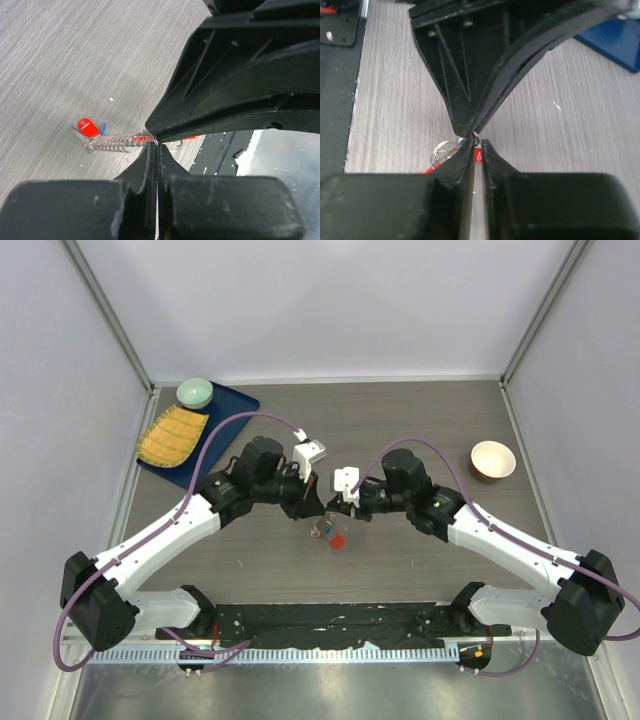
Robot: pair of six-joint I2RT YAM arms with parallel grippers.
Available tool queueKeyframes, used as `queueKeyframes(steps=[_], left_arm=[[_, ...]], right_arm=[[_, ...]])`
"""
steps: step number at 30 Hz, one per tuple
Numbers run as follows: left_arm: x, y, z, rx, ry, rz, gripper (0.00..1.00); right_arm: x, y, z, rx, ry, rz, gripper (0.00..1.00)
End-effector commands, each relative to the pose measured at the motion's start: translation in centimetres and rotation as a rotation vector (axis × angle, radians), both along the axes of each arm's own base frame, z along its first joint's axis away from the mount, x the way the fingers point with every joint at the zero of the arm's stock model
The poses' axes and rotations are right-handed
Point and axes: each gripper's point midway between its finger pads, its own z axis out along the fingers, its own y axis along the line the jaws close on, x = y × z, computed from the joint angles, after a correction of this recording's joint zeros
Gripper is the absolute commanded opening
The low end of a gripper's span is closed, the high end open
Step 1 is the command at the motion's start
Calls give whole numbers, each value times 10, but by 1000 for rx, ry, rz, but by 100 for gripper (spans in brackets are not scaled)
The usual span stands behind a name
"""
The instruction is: Put the keys on the keyring
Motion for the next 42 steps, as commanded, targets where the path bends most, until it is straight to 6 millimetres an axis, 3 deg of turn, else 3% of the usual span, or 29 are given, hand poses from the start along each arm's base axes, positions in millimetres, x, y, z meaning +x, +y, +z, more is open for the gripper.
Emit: queueKeyframes(steps=[1,3,4,5,6,8,9,11,14,16,22,42], left_arm=[[7,3,16,-28,-130,-3,0],[9,8,7,-20,-165,7,0],[11,7,17,-54,-229,2,0],[12,8,18,-68,-261,4,0],[12,11,7,-60,-268,10,0],[14,11,18,-108,-350,13,0],[13,13,8,-101,-355,17,0],[16,12,17,-144,-418,30,0],[16,12,13,-184,-477,40,0],[16,10,20,-226,-530,37,0],[8,11,22,-251,-616,-10,0],[-14,5,27,-267,-667,-126,0]], right_arm=[[14,7,39,128,-4,-106,22],[23,4,46,161,9,-182,31],[24,2,47,179,53,-220,33],[25,0,52,198,58,-244,34],[27,-1,54,210,70,-272,35],[31,-7,58,245,110,-343,36],[32,-9,58,255,125,-366,36],[36,-14,51,259,154,-417,36],[28,-15,36,241,183,-399,36],[19,-14,23,221,212,-356,36],[3,-6,9,208,227,-250,37],[-4,-3,17,170,132,-145,36]])
